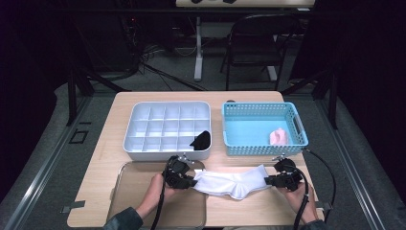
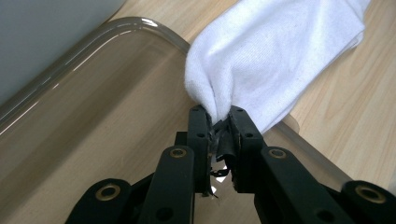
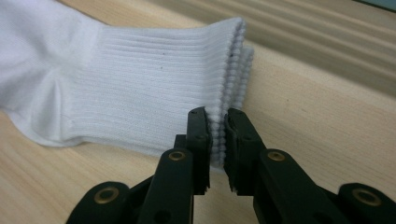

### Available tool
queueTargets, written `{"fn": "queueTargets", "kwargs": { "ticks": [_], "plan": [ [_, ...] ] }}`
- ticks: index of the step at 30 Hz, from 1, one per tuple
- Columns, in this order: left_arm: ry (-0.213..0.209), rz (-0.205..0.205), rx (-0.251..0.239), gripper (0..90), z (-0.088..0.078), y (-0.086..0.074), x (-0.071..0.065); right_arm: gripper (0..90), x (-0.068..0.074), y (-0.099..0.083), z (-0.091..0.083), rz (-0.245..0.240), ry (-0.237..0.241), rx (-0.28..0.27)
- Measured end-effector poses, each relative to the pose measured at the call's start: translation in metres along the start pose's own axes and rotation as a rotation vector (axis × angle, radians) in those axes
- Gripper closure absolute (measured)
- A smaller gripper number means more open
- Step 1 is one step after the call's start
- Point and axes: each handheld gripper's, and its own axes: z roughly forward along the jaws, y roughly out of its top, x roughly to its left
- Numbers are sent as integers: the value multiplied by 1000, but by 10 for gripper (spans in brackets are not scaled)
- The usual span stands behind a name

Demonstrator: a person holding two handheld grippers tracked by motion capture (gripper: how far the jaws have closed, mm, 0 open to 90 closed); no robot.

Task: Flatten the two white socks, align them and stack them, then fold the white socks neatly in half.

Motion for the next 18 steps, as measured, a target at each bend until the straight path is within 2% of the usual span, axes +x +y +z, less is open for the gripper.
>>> {"fn": "queueTargets", "kwargs": {
  "ticks": [7,8,18],
  "plan": [
    [-5,7,-24,808,-1,3,-2,813,-3,0,-8,30,39,-30],
    [-10,8,-31,808,-2,3,-2,813,-4,0,-9,30,31,-38],
    [-23,10,-49,807,1,7,-6,812,-5,2,-33,54,88,-101]
  ]
}}
